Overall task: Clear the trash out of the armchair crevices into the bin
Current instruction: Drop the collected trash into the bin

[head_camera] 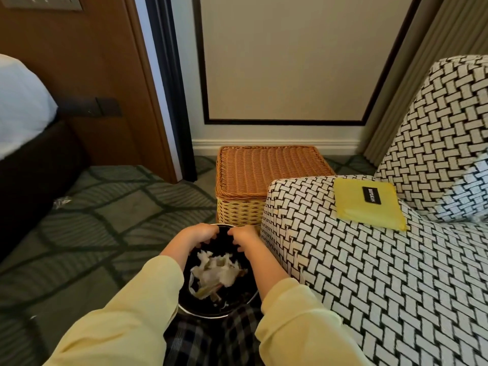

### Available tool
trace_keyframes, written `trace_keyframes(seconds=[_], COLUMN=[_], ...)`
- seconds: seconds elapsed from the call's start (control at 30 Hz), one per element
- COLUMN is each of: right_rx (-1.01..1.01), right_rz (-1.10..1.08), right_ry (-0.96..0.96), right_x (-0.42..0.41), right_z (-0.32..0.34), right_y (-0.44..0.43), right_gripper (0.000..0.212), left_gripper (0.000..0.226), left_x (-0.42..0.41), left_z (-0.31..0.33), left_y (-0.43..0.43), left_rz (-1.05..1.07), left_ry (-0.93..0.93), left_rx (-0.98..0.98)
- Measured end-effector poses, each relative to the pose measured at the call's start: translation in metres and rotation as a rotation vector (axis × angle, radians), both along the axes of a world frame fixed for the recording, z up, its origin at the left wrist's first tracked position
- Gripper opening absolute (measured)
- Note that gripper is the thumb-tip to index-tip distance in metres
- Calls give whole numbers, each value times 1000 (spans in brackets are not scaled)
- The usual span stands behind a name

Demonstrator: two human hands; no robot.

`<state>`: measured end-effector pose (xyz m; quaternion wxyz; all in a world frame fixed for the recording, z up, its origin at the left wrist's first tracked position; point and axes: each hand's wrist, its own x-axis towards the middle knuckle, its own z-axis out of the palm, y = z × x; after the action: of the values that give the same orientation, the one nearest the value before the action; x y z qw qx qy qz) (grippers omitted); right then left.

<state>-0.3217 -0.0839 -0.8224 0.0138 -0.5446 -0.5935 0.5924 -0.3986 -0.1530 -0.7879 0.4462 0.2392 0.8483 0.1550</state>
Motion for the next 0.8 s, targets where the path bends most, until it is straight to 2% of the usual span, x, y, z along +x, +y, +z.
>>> trace_keyframes(seconds=[0.27, 0.37, 0.47, 0.63, 0.8], right_rx=[-42, 7, 146, 286, 322], right_rz=[103, 69, -2, -168, -298], right_ry=[-2, 97, 273, 453, 380], right_x=[10, 13, 39, 114, 188], right_z=[51, 84, 134, 193, 205], right_y=[-1, 7, 23, 56, 70], right_gripper=[39, 48, 42, 34, 21], left_gripper=[52, 38, 38, 35, 35], left_x=[-6, -9, 8, 67, 149], left_z=[26, 47, 88, 136, 158], left_y=[2, 17, 39, 88, 122], left_rz=[-76, 75, 147, -32, -253], left_ry=[34, -5, -117, -130, -206], left_rx=[26, 267, 511, 724, 774])
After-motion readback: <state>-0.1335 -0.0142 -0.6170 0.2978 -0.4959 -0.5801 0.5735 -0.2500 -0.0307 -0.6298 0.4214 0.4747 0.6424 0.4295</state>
